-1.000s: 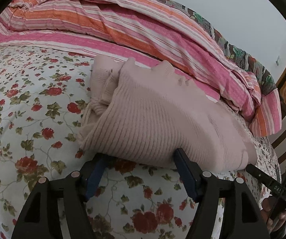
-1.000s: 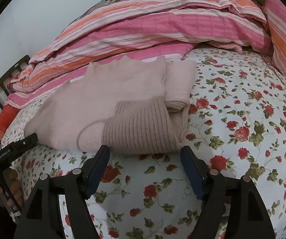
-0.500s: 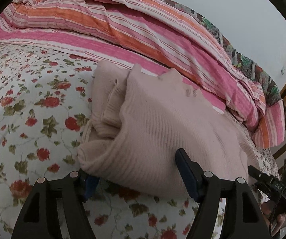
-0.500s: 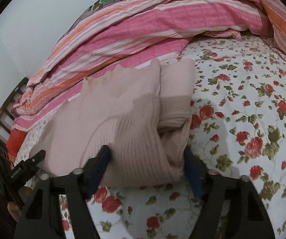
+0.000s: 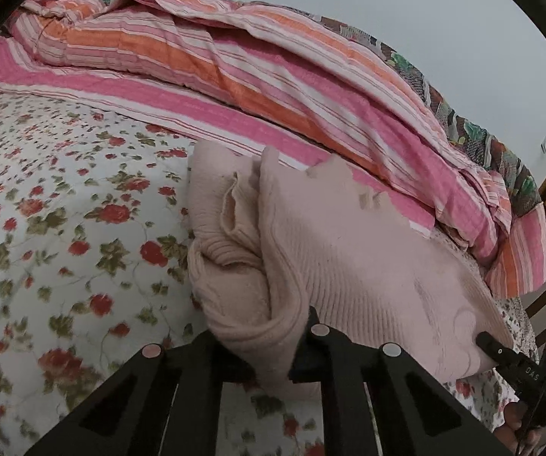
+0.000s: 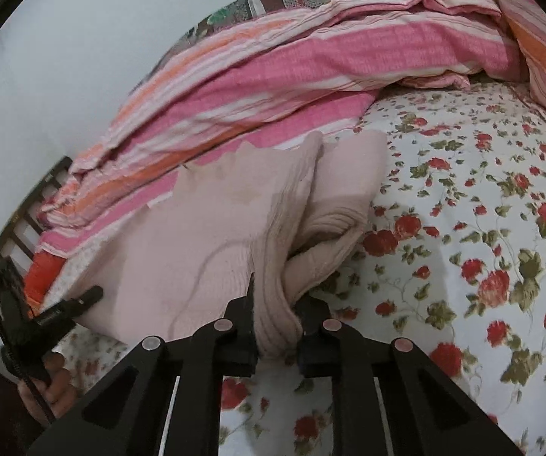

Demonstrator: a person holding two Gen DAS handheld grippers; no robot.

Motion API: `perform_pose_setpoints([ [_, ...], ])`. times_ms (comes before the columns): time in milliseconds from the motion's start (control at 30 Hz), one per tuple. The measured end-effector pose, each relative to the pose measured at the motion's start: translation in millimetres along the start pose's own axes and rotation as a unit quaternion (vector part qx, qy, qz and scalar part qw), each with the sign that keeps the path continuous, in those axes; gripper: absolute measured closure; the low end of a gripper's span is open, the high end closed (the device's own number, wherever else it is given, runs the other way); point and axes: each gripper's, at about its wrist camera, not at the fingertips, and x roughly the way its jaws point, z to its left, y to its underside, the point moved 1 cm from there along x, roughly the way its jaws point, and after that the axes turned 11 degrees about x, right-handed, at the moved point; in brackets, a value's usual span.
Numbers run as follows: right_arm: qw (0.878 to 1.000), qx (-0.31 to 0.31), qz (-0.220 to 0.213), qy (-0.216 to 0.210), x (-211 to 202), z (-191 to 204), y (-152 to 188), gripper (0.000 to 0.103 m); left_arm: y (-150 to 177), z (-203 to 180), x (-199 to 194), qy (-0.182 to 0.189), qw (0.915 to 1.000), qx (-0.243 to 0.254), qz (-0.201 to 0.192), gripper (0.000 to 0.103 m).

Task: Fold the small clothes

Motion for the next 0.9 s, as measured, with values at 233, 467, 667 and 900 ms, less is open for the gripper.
perform_pose_setpoints([
  [233, 1.000, -0.008, 0.003, -0.014, -44, 3, 25, 0.089, 27, -9, -44, 0.000, 1.0000, -0.004, -0.008, 0.093],
  [467, 1.000, -0.014, 0.010, -0.011, -94, -18, 60, 0.089, 74, -23, -86, 0.025, 0.9996, 0.008, 0.009, 0.092],
  [667, 0.997, -0.048, -0.014, 0.059, -108, -20, 68, 0.071, 72, -14, -94, -0.018, 0.9996, 0.008, 0.019, 0.059],
  [900, 0.992, -0.101, -0.057, 0.050, -103, 26, 52, 0.060, 35, 15, -80, -0.014, 0.9992, -0.034, 0.013, 0.045],
])
